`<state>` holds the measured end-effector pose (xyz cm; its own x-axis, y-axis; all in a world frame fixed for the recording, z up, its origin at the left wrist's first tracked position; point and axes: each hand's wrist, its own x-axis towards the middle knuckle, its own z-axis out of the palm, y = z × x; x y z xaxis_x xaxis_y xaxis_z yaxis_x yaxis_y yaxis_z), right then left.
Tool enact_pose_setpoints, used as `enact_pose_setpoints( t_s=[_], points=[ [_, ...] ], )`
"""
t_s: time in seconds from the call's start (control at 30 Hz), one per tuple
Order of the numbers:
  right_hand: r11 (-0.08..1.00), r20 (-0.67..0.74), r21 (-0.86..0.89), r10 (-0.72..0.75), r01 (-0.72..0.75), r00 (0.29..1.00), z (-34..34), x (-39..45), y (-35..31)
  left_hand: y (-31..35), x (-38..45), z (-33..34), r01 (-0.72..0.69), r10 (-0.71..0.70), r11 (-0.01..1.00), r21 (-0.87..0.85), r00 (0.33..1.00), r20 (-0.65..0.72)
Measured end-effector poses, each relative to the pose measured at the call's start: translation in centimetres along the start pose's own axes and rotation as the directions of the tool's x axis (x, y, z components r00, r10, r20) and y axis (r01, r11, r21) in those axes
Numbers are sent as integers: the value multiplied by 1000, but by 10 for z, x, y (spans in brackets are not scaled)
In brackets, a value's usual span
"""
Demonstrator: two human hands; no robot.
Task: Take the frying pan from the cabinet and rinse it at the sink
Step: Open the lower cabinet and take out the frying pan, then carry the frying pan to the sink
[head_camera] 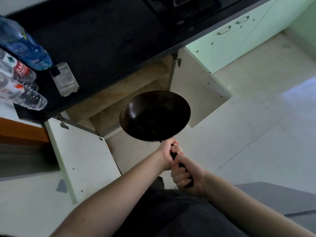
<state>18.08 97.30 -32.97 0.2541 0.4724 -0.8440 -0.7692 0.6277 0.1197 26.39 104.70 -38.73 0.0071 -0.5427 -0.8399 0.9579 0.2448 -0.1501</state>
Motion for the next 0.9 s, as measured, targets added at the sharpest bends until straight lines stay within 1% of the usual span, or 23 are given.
enact_pose_setpoints(
  t_s=[0.13, 0.3, 0.4, 0.47, 0.63, 0.73, 0.9],
  points=[
    [999, 32, -29, -45, 46, 998, -11, -28, 5, -18, -8, 21, -9, 9, 999, 50, 1000, -7],
    [993, 84, -13, -113, 115, 990, -24, -59, 16, -42, -19, 48, -33, 36, 992, 120, 999, -29],
    [986, 132, 21, -166, 165, 977, -31, -78, 20, -56, -27, 68, -51, 55, 985, 165, 998, -22],
    [977, 157, 13, -211, 212, 965, -36, -90, 19, -62, -31, 84, -80, 85, 975, 206, 996, -15],
    [939, 189, -27, -333, 344, 924, -42, -118, 11, -71, -40, 124, -145, 140, 942, 303, 989, 40],
    [910, 203, -8, -404, 414, 892, -39, -131, 1, -66, -46, 147, -149, 125, 920, 362, 988, 90],
    [859, 254, 78, -507, 505, 824, -27, -140, -30, -45, -46, 188, -145, 76, 876, 461, 983, 165]
  ],
)
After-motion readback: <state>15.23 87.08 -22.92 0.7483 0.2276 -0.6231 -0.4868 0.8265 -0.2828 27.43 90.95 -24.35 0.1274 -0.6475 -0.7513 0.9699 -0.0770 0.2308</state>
